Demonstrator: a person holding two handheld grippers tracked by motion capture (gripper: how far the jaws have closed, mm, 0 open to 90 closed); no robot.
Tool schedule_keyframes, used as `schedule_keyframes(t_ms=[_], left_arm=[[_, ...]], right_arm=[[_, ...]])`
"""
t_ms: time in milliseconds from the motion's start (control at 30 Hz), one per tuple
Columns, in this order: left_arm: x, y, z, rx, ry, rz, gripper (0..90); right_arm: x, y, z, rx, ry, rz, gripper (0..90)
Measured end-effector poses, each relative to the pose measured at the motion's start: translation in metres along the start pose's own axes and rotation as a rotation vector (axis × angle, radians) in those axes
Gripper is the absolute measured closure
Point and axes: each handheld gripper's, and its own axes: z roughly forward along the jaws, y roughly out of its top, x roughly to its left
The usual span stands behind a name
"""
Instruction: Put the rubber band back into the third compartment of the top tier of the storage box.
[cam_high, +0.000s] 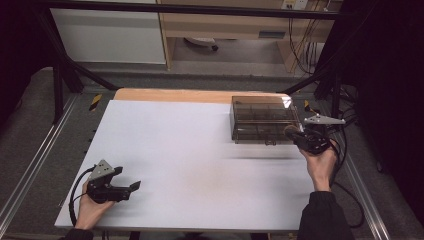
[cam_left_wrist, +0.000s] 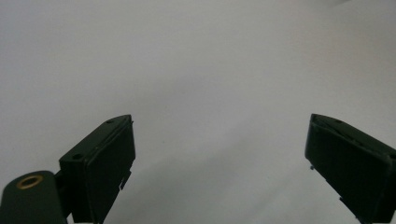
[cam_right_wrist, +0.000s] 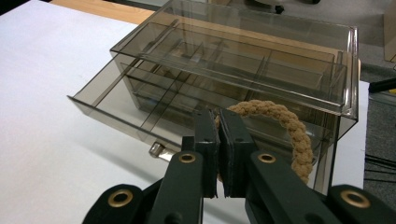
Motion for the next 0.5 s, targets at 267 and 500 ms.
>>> schedule_keyframes(t_ms=[267,500], left_arm=[[-0.001,0.000,0.001,0.001,0.000,-0.001,7.9],[0.000,0.000,0.000,0.001,0.000,0.002,7.9]], right_arm=[[-0.009,0.001,0.009,0.011,-0.011,0.012,87.0],[-0.015,0.001,0.019,0.019,-0.016,0.026,86.9]])
